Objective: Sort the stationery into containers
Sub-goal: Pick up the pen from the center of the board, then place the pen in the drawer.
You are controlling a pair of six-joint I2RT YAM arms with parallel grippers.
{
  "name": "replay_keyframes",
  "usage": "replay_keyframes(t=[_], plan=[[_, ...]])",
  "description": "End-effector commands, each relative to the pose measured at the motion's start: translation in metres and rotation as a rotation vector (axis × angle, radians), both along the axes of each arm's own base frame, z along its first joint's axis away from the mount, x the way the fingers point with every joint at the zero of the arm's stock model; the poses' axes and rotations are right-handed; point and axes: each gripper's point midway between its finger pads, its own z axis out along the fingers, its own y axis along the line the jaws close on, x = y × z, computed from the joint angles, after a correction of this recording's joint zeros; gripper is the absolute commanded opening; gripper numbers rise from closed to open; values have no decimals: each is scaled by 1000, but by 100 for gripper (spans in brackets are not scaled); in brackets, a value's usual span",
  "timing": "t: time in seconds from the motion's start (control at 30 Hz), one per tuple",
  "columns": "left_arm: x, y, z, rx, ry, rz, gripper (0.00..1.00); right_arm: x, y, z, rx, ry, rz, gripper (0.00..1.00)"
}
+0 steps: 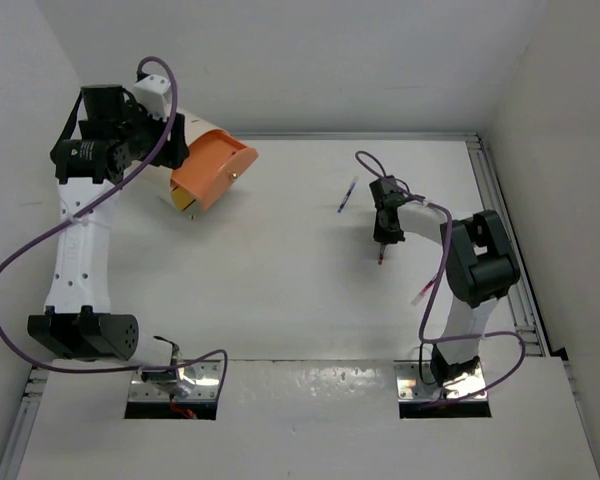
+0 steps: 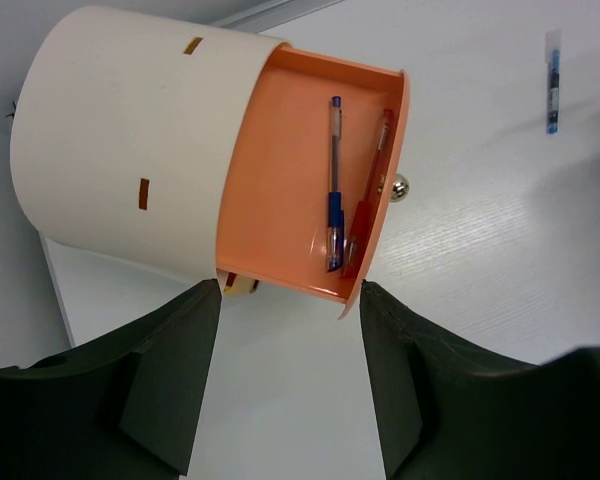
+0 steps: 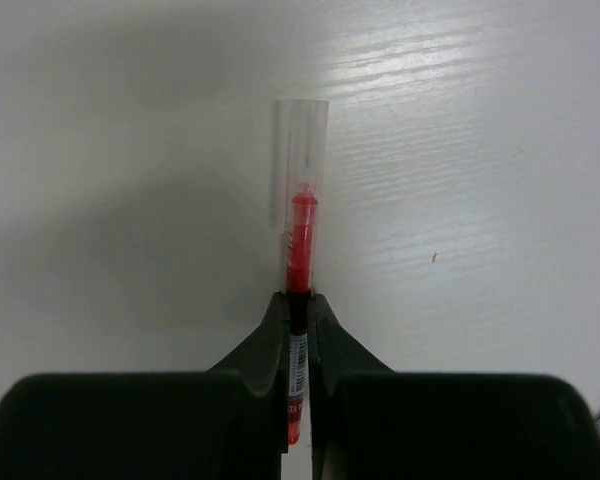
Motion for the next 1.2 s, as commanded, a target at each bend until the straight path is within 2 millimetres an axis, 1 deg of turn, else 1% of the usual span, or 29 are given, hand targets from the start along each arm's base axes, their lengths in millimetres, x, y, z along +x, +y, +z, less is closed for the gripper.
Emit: replay_keyframes(t=[0.0,0.03,0.07,0.13,0.17,0.2,0.23,0.27,0.3,0.33,0.37,0.4,0.43,0.47,0.5,0.53,0.57,0.6,0.63,0.7,0.73,0.83,0.87,0.9,0.93,0.97,1.0,1.07,1.17], plan=[[-16,-2,20,-43,-54,-26,64,-13,16,8,36,18,151,0],[-19,-1,20,-62,-55,-26,64,-13,24,15,58,6,199,0],[-23,-9,13,-95,-38,-70,63,-10,38,32,99,-27,261,0],[-30,-16,18,-137,-66,-106,63,-8,58,53,116,-76,398,0],[-36,-26,8,-179,-44,-157,63,-6,75,76,167,-143,481,0],[-38,-32,12,-201,-69,-184,63,-9,89,88,151,-178,601,0],[-46,-38,16,-221,-85,-214,63,-12,100,99,154,-213,682,0],[-52,-50,8,-263,-64,-278,63,-14,112,112,156,-261,769,0],[-55,-56,10,-289,-71,-308,63,-23,134,136,137,-341,965,0],[-60,-62,9,-308,-64,-336,63,-28,145,144,127,-396,1053,0],[-66,-70,4,-345,-40,-385,63,-38,160,155,65,-462,1220,0],[-70,-76,2,-364,-25,-412,63,-50,172,175,61,-545,1332,0],[-73,-81,-1,-386,-8,-440,63,-58,179,180,32,-601,1412,0],[-75,-83,-8,-398,16,-446,63,-69,192,188,-45,-673,1566,0],[-78,-91,-11,-404,32,-472,62,-82,200,204,-80,-757,1662,0],[-82,-96,-12,-409,39,-499,62,-88,205,204,-122,-818,1718,0],[-86,-100,-18,-406,60,-519,62,-99,216,210,-206,-892,1826,0],[-90,-107,-21,-408,79,-547,62,-107,220,216,-252,-941,1881,0],[-100,-118,-28,-411,125,-586,62,-115,228,217,-325,-995,1961,0],[-111,-133,-42,-380,177,-671,62,-124,234,215,-400,-1034,2039,0],[-121,-137,-53,-357,224,-713,62,-127,242,224,-473,-1108,2077,0],[-144,-149,-72,-344,310,-806,62,-133,254,229,-574,-1180,2131,0],[-152,-156,-74,-338,324,-837,62,-133,257,236,-582,-1196,2129,0],[-155,-157,-82,-331,347,-840,62,-132,260,235,-585,-1190,2133,0],[-162,-162,-84,-316,350,-860,62,-134,264,238,-572,-1193,2130,0],[-161,-161,-90,-282,360,-841,62,-133,267,245,-569,-1197,2127,0],[-162,-161,-96,-262,370,-839,62,-135,271,244,-554,-1189,2134,0],[-166,-164,-103,-213,377,-839,62,-136,276,250,-552,-1197,2137,0],[-172,-168,-109,-181,389,-856,62,-139,282,252,-557,-1206,2150,0]])
